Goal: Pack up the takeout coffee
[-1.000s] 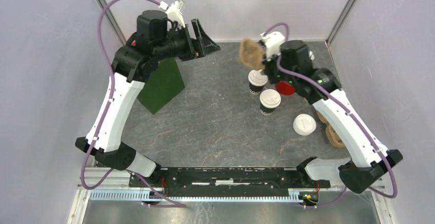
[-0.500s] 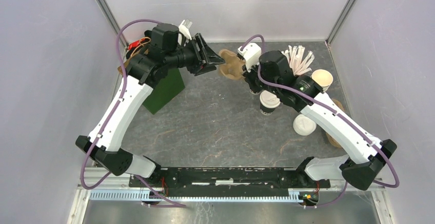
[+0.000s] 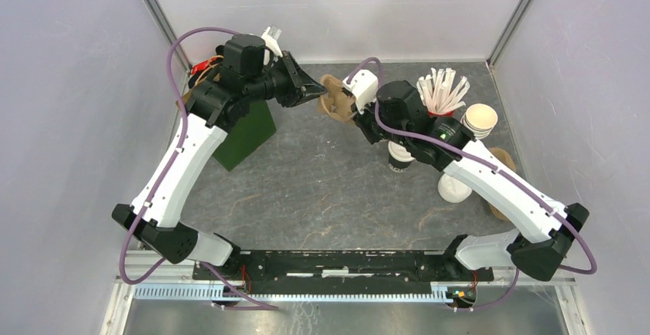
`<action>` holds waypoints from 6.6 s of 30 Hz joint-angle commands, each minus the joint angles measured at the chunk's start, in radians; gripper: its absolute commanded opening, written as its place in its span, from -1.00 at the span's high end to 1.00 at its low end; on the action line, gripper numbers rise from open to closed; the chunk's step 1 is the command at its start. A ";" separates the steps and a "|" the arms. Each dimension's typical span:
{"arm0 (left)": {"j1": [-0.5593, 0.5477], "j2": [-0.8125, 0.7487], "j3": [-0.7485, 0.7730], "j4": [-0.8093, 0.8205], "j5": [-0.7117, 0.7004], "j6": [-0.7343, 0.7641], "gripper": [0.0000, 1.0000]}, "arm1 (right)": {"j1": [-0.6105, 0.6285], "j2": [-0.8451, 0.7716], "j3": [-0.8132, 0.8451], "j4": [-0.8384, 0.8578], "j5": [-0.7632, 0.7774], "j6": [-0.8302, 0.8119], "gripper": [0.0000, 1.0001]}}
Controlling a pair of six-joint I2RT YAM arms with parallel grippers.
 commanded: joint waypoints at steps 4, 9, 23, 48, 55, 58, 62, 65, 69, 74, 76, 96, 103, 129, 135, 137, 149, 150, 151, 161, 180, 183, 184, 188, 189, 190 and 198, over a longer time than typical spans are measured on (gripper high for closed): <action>0.002 -0.010 0.017 0.005 -0.032 0.038 0.96 | 0.013 0.009 0.089 -0.021 0.018 0.023 0.40; 0.023 -0.058 -0.039 0.065 -0.025 0.091 0.96 | -0.164 -0.040 0.093 -0.098 -0.216 0.112 -0.71; 0.098 -0.258 -0.311 0.399 0.168 -0.055 0.96 | -0.759 -0.181 -0.542 0.874 -1.109 1.137 -0.61; 0.121 -0.296 -0.381 0.508 0.260 -0.152 0.96 | -0.758 -0.160 -0.674 1.293 -1.054 1.458 0.33; 0.129 -0.293 -0.386 0.516 0.274 -0.151 0.96 | -0.759 -0.140 -0.682 1.334 -1.045 1.480 0.51; 0.135 -0.292 -0.386 0.511 0.276 -0.144 0.96 | -0.758 -0.137 -0.708 1.406 -1.031 1.525 0.50; 0.149 -0.291 -0.389 0.507 0.281 -0.145 0.96 | -0.759 -0.132 -0.719 1.466 -1.026 1.567 0.98; 0.156 -0.281 -0.386 0.517 0.291 -0.152 0.96 | -0.758 -0.131 -0.713 1.465 -1.032 1.564 1.00; 0.181 -0.236 -0.273 0.310 0.224 -0.025 0.48 | -0.758 -0.151 -0.675 1.308 -1.036 1.437 1.00; 0.199 -0.056 0.172 -0.265 -0.249 0.300 -0.72 | -0.758 -0.181 -0.403 0.490 -0.920 0.817 1.00; 0.199 0.007 0.292 -0.357 -0.456 0.366 -0.79 | -0.759 -0.188 -0.306 0.280 -0.847 0.654 1.00; 0.200 0.026 0.013 -0.363 -0.966 0.642 0.34 | -0.758 -0.280 -0.208 0.071 -0.871 0.474 1.00; 0.195 -0.067 -0.068 -0.364 -0.542 0.633 0.96 | -0.754 -0.225 -0.085 0.028 -0.831 0.433 1.00; -0.426 -0.191 -0.139 -0.211 -0.363 0.214 -0.41 | -0.723 -0.086 0.240 -0.148 -0.761 0.347 1.00; -0.406 -0.141 0.159 -0.455 -0.614 0.183 -0.91 | -0.723 -0.090 0.246 -0.162 -0.749 0.339 1.00; -0.365 -0.103 0.260 -0.593 -0.741 0.168 -0.91 | -0.724 -0.089 0.249 -0.163 -0.750 0.338 1.00; -0.196 -0.095 0.066 -0.296 -0.367 0.368 0.80 | -0.724 -0.094 0.218 -0.147 -0.750 0.341 1.00; -0.197 -0.070 0.098 -0.322 -0.418 0.374 0.94 | -0.723 -0.094 0.218 -0.146 -0.749 0.343 1.00; -0.197 -0.039 0.142 -0.357 -0.467 0.390 0.96 | -0.724 -0.094 0.217 -0.145 -0.749 0.343 1.00; -0.246 0.178 0.413 -0.574 -0.694 0.551 0.96 | -0.723 -0.091 0.191 -0.144 -0.731 0.327 1.00; -0.241 0.066 0.249 -0.460 -0.503 0.502 -0.90 | -0.722 -0.046 0.189 -0.133 -0.746 0.312 1.00; -0.212 0.065 0.314 -0.488 -0.644 0.479 -0.88 | -0.723 -0.043 0.190 -0.132 -0.756 0.317 1.00; -0.174 0.070 0.347 -0.494 -0.661 0.483 -0.85 | -0.724 -0.042 0.189 -0.133 -0.758 0.318 1.00; -0.057 0.127 0.411 -0.518 -0.579 0.558 -0.87 | -0.723 -0.056 0.166 -0.129 -0.766 0.328 1.00; -0.049 0.139 0.413 -0.518 -0.568 0.581 -0.87 | -0.723 -0.061 0.160 -0.129 -0.767 0.330 1.00; -0.048 0.143 0.400 -0.512 -0.566 0.600 -0.88 | -0.723 -0.064 0.151 -0.126 -0.768 0.330 1.00; -0.008 0.170 0.291 -0.433 -0.521 0.658 -0.74 | -0.723 -0.074 0.140 -0.125 -0.776 0.335 1.00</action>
